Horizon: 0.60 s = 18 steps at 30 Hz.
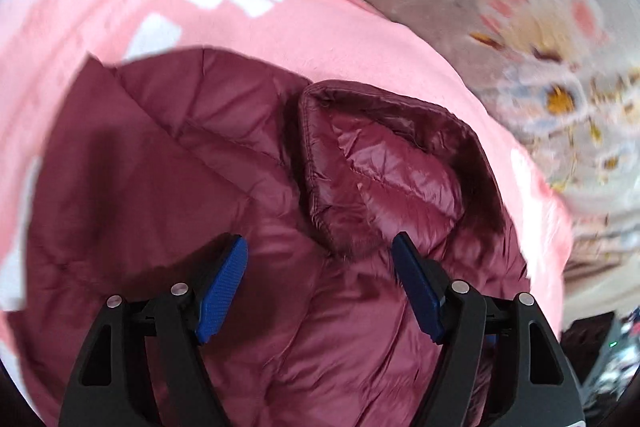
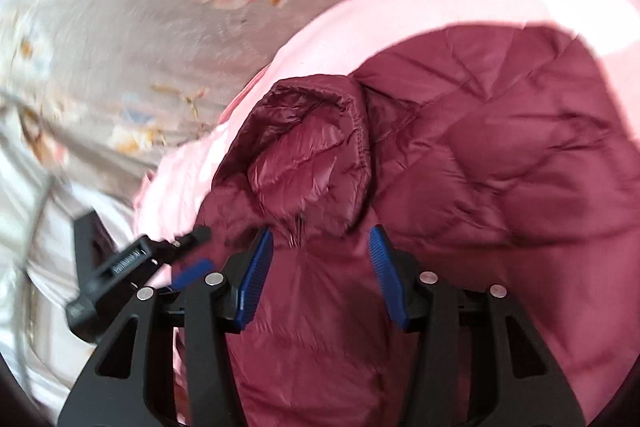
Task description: Fold large clothes
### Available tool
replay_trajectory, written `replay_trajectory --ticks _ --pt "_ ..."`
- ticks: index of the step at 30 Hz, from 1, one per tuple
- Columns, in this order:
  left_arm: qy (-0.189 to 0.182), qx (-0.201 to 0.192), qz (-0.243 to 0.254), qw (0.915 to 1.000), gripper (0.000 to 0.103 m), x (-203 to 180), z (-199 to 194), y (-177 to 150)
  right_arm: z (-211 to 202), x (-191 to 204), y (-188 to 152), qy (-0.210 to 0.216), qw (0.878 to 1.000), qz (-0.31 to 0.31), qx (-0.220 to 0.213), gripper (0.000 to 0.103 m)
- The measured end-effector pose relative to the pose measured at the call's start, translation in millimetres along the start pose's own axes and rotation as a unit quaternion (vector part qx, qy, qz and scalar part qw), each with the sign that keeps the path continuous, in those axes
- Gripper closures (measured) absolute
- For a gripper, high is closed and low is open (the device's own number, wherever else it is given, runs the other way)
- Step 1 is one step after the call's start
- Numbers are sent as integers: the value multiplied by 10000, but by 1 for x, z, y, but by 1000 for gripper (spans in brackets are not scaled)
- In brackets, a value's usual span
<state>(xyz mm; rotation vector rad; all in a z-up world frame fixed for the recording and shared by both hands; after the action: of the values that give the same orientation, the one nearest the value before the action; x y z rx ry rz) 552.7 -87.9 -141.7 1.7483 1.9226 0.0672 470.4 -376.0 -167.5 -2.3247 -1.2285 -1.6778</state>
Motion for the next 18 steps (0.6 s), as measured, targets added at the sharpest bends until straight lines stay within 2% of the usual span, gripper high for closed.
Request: replay_trajectory --ticks 1,2,3,4,5,6,9,11,14,18 --pt "-37 -15 0 10000 33 -2 2 1 4 -2 1 20 10000 44 20 60" --pt "-42 -33 89 9999 35 -6 4 1 11 -5 2 6 9999 135 83 71" --pt "-29 -38 195 9998 49 -10 4 0 14 -7 0 -12 9998 171 119 91" --pt "-25 -14 338 9994 63 -14 5 -2 14 -7 -2 -2 9997 169 153 96" --pt "11 68 540 9985 93 -18 8 -4 12 -5 -2 -33 9999 54 140 96" --pt "63 121 633 9979 95 -18 10 -6 7 -2 -1 -188 9996 -170 79 97" --pt "287 -92 937 9951 95 -12 2 -10 -11 6 -1 -741 9922 -996 -96 97" --pt "457 -211 1216 9913 95 -9 1 -16 -11 2 -4 -1032 9856 -1343 6 97" --pt "815 -411 1633 9823 95 -7 9 -30 2 -12 -14 -1558 9722 -1734 214 97" --pt "1159 -914 2026 9681 93 -10 15 -37 14 -19 -24 -2045 9503 -2343 172 97"
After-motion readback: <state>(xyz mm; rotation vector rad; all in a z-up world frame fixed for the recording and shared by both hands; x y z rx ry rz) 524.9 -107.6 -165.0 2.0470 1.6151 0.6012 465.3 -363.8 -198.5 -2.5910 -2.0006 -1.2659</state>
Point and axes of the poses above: each gripper's, at about its wrist camera, not at the fingertips, and z roughly the way its jaws point, x to its left, y to its top, the point moved 9 cm from there along z, roughly the way its jaws point, and after that the axes turned 9 degrees about y, right-handed, at the moved point
